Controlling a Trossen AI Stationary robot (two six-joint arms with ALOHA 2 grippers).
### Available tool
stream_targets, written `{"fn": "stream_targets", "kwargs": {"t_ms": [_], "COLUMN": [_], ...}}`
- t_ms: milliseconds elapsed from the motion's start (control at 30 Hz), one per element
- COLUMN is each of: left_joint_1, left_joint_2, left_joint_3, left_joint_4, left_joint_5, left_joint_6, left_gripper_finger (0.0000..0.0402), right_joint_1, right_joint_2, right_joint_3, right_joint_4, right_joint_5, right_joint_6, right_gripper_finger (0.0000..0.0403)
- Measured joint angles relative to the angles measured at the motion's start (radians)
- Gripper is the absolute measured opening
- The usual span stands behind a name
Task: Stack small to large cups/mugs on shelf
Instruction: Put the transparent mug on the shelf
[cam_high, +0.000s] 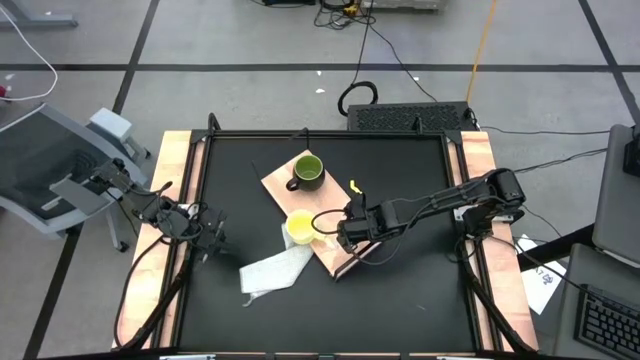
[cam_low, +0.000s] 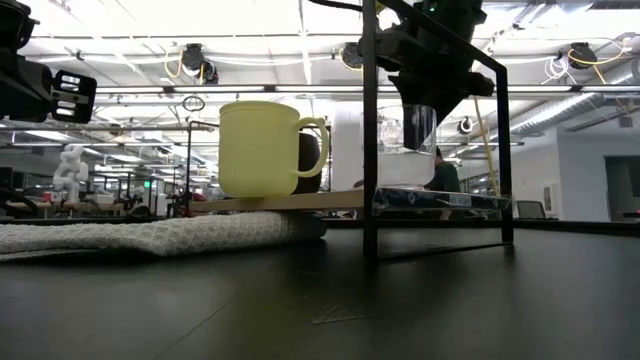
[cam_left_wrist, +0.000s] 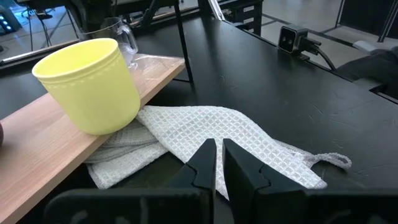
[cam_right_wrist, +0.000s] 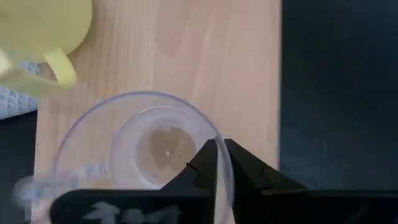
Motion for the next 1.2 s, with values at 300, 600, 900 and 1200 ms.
{"fn": "stream_targets", "kwargs": {"t_ms": [300, 600, 900, 1200], "left_joint_1": [0.000, 0.000, 0.000, 0.000], "left_joint_2": [0.001, 0.005, 0.005, 0.005], "left_joint_3": [0.000, 0.000, 0.000, 0.000], "left_joint_4": [0.000, 0.000, 0.000, 0.000], "left_joint_5": [0.000, 0.000, -0.001, -0.001], "left_joint_6": [0.000, 0.000, -0.001, -0.001], "left_gripper_finger": [0.0031, 0.0031, 0.0031, 0.0031], "right_joint_1": [0.001, 0.002, 0.001, 0.001], "right_joint_2": [0.007, 0.005, -0.005, -0.061], "right_joint_3": [-0.005, -0.003, -0.003, -0.001], "right_joint_4": [0.008, 0.063, 0.064, 0.070], "right_joint_5": [-0.021, -0.008, -0.002, 0.000], "right_joint_6": [0.020, 0.021, 0.010, 0.012], "right_gripper_finger": [0.0057, 0.0059, 0.0059, 0.0059]}}
